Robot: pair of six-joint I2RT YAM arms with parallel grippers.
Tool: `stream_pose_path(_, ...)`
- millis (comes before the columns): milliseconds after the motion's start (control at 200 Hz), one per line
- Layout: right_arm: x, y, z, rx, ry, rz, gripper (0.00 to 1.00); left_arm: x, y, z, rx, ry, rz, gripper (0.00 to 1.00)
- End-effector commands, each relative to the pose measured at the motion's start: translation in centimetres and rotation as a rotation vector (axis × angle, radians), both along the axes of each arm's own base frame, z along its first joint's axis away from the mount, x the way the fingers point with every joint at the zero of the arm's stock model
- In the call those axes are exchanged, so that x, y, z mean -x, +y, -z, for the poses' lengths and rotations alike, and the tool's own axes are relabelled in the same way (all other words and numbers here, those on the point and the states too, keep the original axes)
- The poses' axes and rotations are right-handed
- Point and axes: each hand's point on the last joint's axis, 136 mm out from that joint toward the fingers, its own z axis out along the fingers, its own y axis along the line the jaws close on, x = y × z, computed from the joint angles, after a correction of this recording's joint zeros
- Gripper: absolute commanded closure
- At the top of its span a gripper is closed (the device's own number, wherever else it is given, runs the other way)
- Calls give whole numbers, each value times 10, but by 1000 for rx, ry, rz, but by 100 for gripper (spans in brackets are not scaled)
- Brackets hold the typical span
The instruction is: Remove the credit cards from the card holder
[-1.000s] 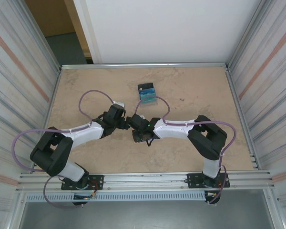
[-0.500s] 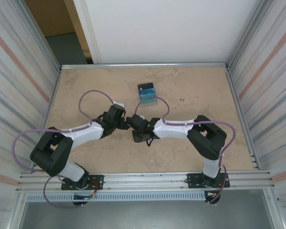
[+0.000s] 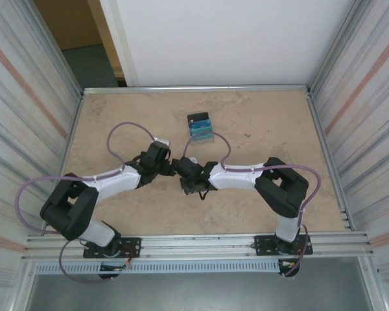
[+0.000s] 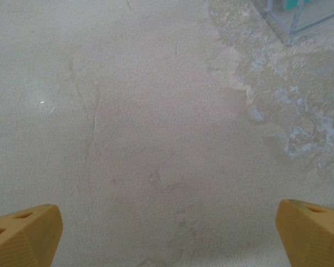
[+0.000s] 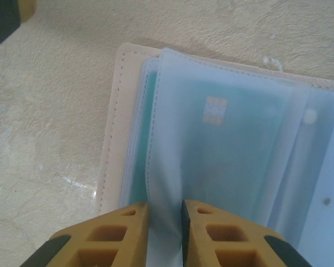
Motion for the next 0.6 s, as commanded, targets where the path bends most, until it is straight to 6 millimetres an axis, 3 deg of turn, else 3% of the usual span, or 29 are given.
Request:
stream_pose_path(0, 10, -16, 16, -2, 81, 20, 80, -1, -7, -21, -6, -47, 34, 1)
stream_pose_path(246, -4, -21, -7, -79, 37, 48, 90, 0, -23, -28, -44, -82, 102, 1)
stream_pose_path(596, -18, -41, -20, -126, 14, 98, 90, 3, -47, -19, -37, -65, 177, 1)
